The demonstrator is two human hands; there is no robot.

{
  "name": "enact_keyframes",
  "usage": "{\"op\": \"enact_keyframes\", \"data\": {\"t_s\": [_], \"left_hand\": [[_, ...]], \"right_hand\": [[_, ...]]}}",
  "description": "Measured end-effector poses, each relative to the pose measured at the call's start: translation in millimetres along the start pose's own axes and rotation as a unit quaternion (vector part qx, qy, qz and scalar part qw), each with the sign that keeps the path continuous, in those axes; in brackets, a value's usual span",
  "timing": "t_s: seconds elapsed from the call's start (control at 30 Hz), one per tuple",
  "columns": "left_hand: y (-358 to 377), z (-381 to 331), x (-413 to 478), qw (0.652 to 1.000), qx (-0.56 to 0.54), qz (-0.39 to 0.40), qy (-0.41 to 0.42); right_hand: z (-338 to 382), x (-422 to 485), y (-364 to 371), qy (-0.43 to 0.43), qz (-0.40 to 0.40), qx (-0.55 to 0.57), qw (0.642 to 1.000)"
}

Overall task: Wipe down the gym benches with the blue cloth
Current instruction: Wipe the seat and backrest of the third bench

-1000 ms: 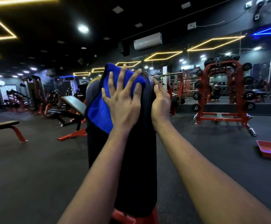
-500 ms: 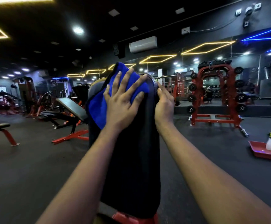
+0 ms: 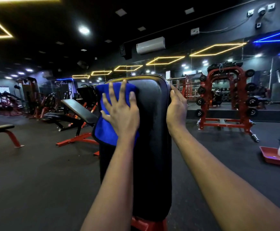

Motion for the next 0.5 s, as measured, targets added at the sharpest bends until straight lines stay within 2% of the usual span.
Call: {"op": "enact_keyframes", "data": {"t_s": [0.07, 0.13, 0.27, 0.3, 0.5], "left_hand": [[0, 2, -2, 0.998, -0.028, 0.021, 0.054], [2, 15, 21, 0.998, -0.038, 0.019, 0.053], [4, 48, 66, 0.996, -0.045, 0.006, -0.074], [3, 50, 65, 0.995, -0.045, 0.0, -0.084], [-14, 73, -22, 0.998, -0.002, -0.021, -0.057]], "right_hand": [[-2, 0, 1, -0.003, 0.002, -0.008, 1.0], [-1, 0, 0, -0.011, 0.0, -0.012, 1.0], [-1, 1, 0, -0.01, 0.003, -0.01, 1.0], [-1, 1, 0, -0.011, 0.005, -0.012, 1.0], [3, -1, -2, -0.025, -0.002, -0.021, 0.999]]}}
Point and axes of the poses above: each hand's wrist, its own x-axis towards the middle knuckle, its own y-axis out of the palm, z = x × y, the point moved 10 cm from there along x, towards the middle knuckle, and after that the axes turned 14 degrees about -z, right-handed, at the moved point
